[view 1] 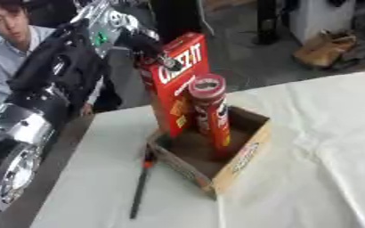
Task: Pick up objects on the table and place them in the box.
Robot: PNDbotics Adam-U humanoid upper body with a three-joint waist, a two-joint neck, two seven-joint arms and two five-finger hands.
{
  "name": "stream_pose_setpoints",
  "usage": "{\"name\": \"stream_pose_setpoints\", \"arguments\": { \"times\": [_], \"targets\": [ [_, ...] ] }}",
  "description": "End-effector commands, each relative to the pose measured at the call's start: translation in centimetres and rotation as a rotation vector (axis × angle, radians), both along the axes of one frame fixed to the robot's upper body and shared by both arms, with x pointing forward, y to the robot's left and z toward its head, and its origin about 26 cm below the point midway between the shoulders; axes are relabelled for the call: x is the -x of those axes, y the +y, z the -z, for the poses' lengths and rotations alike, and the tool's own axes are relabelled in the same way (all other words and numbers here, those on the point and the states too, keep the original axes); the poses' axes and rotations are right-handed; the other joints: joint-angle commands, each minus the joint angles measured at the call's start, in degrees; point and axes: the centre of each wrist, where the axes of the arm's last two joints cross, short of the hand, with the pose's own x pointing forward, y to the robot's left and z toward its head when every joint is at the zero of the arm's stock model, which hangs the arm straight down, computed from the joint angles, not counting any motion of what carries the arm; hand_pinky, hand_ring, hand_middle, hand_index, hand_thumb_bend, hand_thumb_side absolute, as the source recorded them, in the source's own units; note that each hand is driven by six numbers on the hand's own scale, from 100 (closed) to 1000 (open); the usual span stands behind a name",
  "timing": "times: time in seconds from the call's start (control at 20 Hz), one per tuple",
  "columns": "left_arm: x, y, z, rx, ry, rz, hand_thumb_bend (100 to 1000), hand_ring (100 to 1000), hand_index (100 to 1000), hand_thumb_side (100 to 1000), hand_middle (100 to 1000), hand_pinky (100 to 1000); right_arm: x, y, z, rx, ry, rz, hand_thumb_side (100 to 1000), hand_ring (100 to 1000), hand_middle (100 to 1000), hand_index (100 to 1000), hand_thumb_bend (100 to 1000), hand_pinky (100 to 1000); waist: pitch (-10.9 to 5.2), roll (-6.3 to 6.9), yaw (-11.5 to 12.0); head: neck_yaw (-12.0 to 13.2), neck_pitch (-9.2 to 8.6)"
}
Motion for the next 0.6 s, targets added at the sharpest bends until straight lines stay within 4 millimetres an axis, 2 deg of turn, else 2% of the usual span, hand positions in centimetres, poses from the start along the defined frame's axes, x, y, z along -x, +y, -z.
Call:
{"name": "stream_pose_setpoints", "arguments": {
  "times": [0.05,0.1,0.15,0.6],
  "targets": [
    [0.2,0.4,-1.4,0.025,-0.025,-0.001,100,710,647,989,609,672,0.1,0.2,-0.7,0.004,-0.024,-0.016,1000,882,627,616,100,883,-0.77,-0.61,0.09,0.28,-0.33],
    [0.2,0.3,-1.3,0.027,-0.023,-0.001,100,756,738,1000,681,693,0.1,0.2,-0.7,0.004,-0.024,-0.016,1000,882,627,616,100,883,-0.76,-0.61,0.09,0.28,-0.34],
    [0.2,0.1,-1.2,0.028,-0.018,0.007,100,763,779,1000,696,703,0.1,0.3,-0.7,0.003,-0.024,-0.017,1000,882,627,616,100,883,-0.73,-0.61,0.07,0.25,-0.41],
    [0.2,-0.7,-1.0,-0.009,-0.021,0.030,125,781,890,1000,724,714,0.0,0.4,-0.7,0.002,-0.020,-0.023,1000,882,626,616,100,883,-0.68,-0.61,0.02,0.47,-0.37]
  ]
}}
